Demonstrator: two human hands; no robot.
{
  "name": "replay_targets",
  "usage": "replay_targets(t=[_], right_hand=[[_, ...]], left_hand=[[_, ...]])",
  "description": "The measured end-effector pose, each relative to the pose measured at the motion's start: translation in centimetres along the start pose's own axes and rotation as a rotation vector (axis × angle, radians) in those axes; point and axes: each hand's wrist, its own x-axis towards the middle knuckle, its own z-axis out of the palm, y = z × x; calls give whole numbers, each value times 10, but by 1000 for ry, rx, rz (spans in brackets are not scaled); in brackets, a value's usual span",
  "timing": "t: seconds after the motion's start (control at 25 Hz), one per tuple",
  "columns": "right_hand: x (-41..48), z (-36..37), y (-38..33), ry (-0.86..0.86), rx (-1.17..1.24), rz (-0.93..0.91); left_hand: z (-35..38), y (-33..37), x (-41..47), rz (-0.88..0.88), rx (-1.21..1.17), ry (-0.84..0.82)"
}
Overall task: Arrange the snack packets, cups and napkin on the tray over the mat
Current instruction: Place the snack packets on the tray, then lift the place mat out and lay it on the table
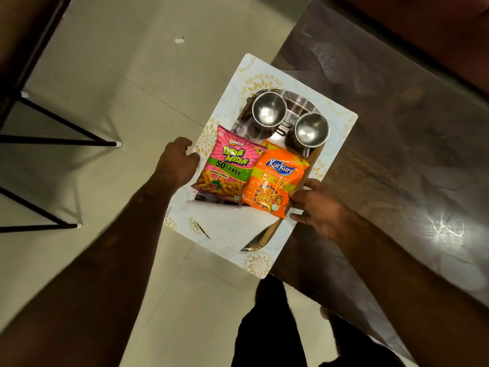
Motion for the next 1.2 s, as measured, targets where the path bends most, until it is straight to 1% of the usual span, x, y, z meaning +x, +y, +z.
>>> replay_targets(t=[0.08,0.12,0.28,0.4,0.52,0.76,0.88,0.96,1.0,1.04,1.12,1.16,1.2], right_hand=[[1,5,-1,-3,1,3],[1,7,-1,3,0,-3],[2,13,0,31,12,-37],[2,10,4,69,-8,-44],[2,1,12,81,-49,-30],[2,-21,23,155,-56,-3],[0,-29,23,144,-51,11],[-5,-31,16,137,-100,-5],[-10,-33,10,166,-147,-66],[-15,-36,-1,233,-216,-189],[-30,-40,-31,433,-452,-476],[-38,-41,-49,506,-562,-593],[-45,-42,-69,541,-617,-674]], left_hand=[[5,-2,7,-19,53,-53],[8,-1,9,-6,56,-51],[16,-2,4,103,76,71],[10,-5,-3,131,-26,64],[-6,-4,-10,146,-67,105],[-61,-1,-22,185,-112,155],[-84,4,-29,235,-108,165],[-97,14,-35,274,-75,162],[-104,20,-38,298,-35,171],[-111,27,-42,331,17,190],[-125,42,-52,415,127,247],[-133,49,-57,448,174,275],[-140,56,-62,468,216,301]])
